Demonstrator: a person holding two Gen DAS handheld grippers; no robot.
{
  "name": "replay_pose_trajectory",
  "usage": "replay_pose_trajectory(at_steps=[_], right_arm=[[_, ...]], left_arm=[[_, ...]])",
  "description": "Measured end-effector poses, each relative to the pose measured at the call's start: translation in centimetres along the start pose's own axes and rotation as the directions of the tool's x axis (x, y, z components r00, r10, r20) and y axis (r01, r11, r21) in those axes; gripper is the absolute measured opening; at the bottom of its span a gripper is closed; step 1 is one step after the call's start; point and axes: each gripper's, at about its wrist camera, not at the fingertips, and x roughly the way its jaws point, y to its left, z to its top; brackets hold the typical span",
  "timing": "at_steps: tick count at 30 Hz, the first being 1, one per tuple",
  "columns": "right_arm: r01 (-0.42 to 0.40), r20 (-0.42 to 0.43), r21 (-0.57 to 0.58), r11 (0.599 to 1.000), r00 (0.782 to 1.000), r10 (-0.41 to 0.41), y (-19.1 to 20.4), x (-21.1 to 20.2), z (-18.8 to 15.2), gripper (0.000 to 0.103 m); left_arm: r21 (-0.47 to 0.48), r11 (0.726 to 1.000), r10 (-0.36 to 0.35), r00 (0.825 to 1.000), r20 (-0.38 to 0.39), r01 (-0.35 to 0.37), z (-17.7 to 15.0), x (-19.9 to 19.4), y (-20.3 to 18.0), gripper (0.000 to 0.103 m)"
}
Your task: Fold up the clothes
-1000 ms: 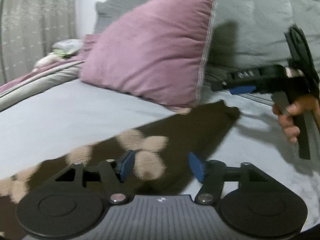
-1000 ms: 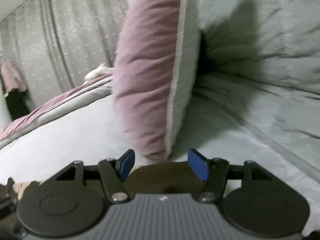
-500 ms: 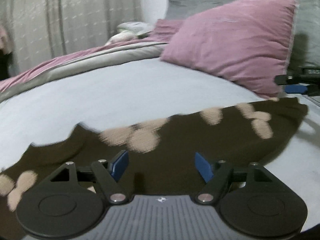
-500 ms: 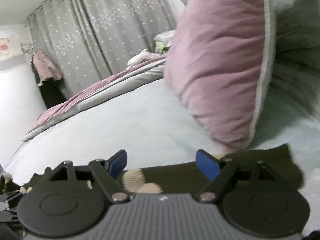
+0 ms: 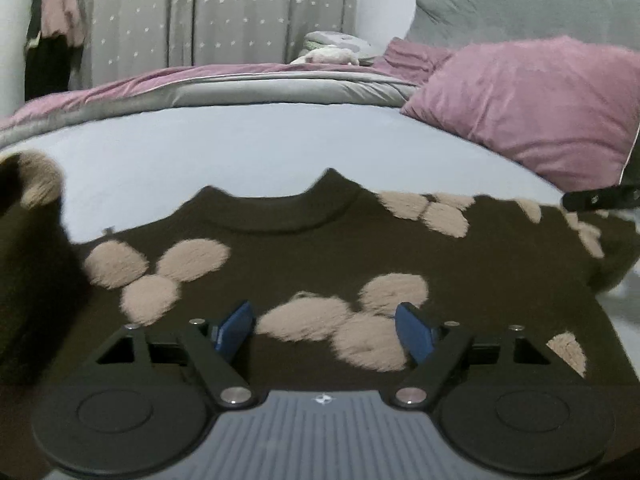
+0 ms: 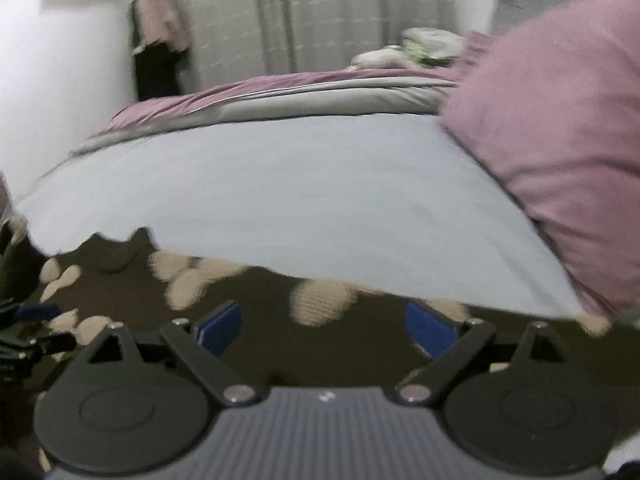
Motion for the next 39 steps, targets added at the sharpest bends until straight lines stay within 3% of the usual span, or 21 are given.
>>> replay_pose_trajectory(at_steps=[7, 14, 18, 21, 27, 39], right_arm=[[-0.068, -0.038, -0.137, 0.988, 0.997, 0.063, 8.4, 2.6, 3.0, 0.099], [-0.172, -0.064, -0.255, 0.951, 0.985, 0.161, 18.0, 5.1, 6.0, 0.101], [-0.244, -0.064, -0.292, 0.925, 0.970, 0.236, 23.8, 5.9, 7.3, 0.102], [-0.313, -0.063, -0.274, 0.909, 0.949, 0.308, 27.7, 6.6, 8.0, 0.102], [-0.405, -0.070, -0.215, 0.889, 0.914, 0.400, 33.0, 8.5, 8.1, 0.102], [-0.432, -0.062, -0.018, 0.902, 0.901, 0.430, 35.4, 14.4, 5.0, 0.103]], left_arm=[[-0.026, 0.999, 0.044, 0.999, -0.008, -0.044, -0.5, -2.0, 3.9, 0.079], [-0.057, 0.995, 0.078, 0.997, -0.025, -0.079, -0.8, -5.3, 8.6, 0.079], [-0.103, 0.994, 0.020, 1.000, -0.014, -0.022, -0.9, -7.7, 11.0, 0.079], [-0.115, 0.993, -0.007, 1.000, -0.002, 0.007, -0.9, -9.3, 11.9, 0.079], [-0.154, 0.988, 0.019, 0.999, 0.041, -0.012, -1.3, -11.4, 14.7, 0.084], [-0.415, 0.910, 0.055, 0.993, 0.106, -0.006, -2.9, -12.5, 22.1, 0.084]])
